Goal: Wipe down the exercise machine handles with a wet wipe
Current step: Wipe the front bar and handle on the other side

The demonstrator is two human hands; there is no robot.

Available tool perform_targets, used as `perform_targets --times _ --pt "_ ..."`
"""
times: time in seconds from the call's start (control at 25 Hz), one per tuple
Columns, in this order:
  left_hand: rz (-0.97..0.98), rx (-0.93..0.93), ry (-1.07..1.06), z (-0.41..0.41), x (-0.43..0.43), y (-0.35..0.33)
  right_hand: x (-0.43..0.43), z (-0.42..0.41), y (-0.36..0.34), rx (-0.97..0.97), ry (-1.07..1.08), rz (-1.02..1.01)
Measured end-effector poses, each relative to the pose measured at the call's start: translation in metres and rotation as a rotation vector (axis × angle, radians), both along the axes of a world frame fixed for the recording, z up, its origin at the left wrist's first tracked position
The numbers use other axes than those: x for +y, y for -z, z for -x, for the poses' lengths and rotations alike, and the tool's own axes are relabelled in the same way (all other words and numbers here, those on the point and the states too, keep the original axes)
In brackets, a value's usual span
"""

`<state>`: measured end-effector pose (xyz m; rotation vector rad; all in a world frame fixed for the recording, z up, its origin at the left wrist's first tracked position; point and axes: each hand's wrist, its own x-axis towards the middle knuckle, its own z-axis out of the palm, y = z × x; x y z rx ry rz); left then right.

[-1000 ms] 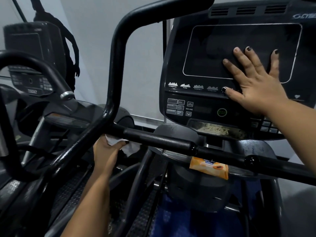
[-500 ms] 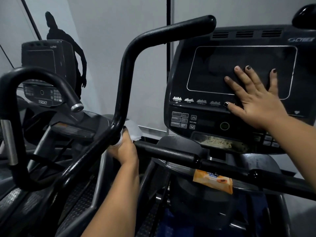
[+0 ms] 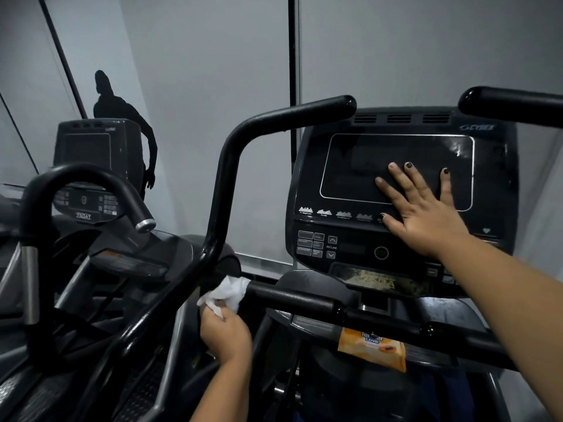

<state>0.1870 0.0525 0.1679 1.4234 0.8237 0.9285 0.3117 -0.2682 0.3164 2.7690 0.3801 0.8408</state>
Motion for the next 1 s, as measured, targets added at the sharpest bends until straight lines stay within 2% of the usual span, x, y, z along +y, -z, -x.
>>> perform_targets --times 0.08,0.16,0.24,0.28,0.4,0.44,0.56,0.64,0.8,0.92,1.0 --pt "0.039 -0.056 0.099 0.027 -0.019 -0.009 0.012 0.012 -0.01 0.105 0.063 -0.035" --pt "0.097 -0.112 0.3 0.058 -0.035 -0.025 0.04 0.044 -0.026 0.193 0.075 -0.113" --pt "0.181 -0.175 0.529 0.075 -0.037 -0.037 0.077 0.09 -0.033 0.28 -0.07 -0.262" --pt "0.223 -0.223 0.619 0.081 -0.036 -0.043 0.092 0.114 -0.031 0.375 -0.179 -0.359" --pt "0.261 -0.347 0.785 0.092 -0.034 -0.064 0.12 0.17 -0.019 0.848 -0.417 -0.811" --pt "0.275 -0.391 0.831 0.098 -0.035 -0.072 0.124 0.179 -0.012 0.883 -0.44 -0.897" --pt "0.261 -0.474 0.942 0.113 -0.041 -0.091 0.126 0.19 -0.008 0.637 -0.446 -1.046" --pt "0.228 -0.456 0.929 0.116 -0.042 -0.096 0.125 0.194 -0.016 0.561 -0.489 -1.176" --pt "0.203 -0.439 0.865 0.123 -0.037 -0.11 0.12 0.21 -0.037 0.625 -0.521 -1.3" --pt "0.15 -0.461 0.889 0.131 -0.035 -0.125 0.122 0.226 -0.046 0.81 -0.63 -1.217" --pt "0.071 -0.468 0.931 0.133 -0.033 -0.133 0.125 0.231 -0.046 0.835 -0.645 -1.157"
